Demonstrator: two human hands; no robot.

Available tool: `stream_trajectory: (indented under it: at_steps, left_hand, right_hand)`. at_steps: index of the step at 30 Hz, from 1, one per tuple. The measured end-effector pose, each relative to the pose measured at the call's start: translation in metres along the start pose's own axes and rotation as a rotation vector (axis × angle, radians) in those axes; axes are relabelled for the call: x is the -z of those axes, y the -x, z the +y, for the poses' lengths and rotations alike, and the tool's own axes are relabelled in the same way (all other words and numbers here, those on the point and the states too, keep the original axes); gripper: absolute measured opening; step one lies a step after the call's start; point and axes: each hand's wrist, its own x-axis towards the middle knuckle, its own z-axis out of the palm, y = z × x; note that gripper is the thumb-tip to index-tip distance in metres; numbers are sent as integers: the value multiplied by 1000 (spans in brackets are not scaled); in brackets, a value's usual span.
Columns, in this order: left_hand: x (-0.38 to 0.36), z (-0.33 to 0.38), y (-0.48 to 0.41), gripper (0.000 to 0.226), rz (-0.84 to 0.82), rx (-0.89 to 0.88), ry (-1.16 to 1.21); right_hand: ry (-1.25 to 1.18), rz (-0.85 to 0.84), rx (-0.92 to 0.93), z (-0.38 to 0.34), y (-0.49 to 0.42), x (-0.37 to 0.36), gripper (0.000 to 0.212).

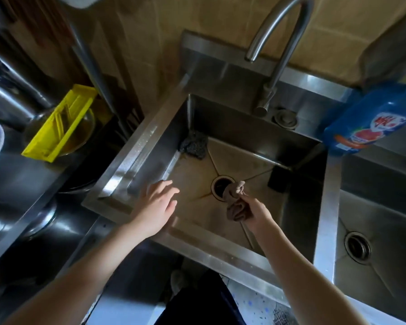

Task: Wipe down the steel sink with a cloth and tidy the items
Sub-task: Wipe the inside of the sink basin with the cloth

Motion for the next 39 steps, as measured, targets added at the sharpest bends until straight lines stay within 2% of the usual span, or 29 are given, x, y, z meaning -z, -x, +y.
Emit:
stream_trajectory:
  at_steps: [3, 7, 9, 12, 17, 21, 25, 29, 32, 36, 39]
  left_hand:
    - [10, -3, -18, 33, -42, 2, -35]
    - [17, 2, -53, 33, -54, -8, -64]
    - [19, 7, -76, 33, -42, -26, -76]
    - [24, 18, -114, 33, -14, -62, -76]
    - [32, 33, -177, 33, -14, -100, -82]
    - [41, 41, -225, 36, -24, -172, -117]
    - [45, 56, -278, 44, -33, -264, -156]
    - [39, 70, -324, 49, -69, -372, -226]
    - [30, 70, -348, 49, -60, -438, -298]
    - [21, 52, -370, 48, -77, -439, -345]
    - [16, 33, -380, 47, -155, -401, -303]
  right_hand:
    - [-158, -30, -50, -4, -7, -10, 18]
    - [-425, -157, -79, -23, -23, -20, 25]
    - [-489, -154, -56, -34, -36, -22, 28]
    - [-512, -99, -1, -51, -57, -24, 21]
    - [-649, -101, -40, -78, -91, -32, 19]
    - [-651, -39, -57, -93, -111, -34, 19]
    - [-664, 64, 22, -114, -134, -30, 15]
    - [-719, 268, 161, -139, -162, -17, 35]
    - [-801, 393, 216, -157, -178, -12, 40]
    - [-867, 506, 278, -164, -190, -22, 41]
    - [-875, 543, 269, -154, -206, -45, 33]
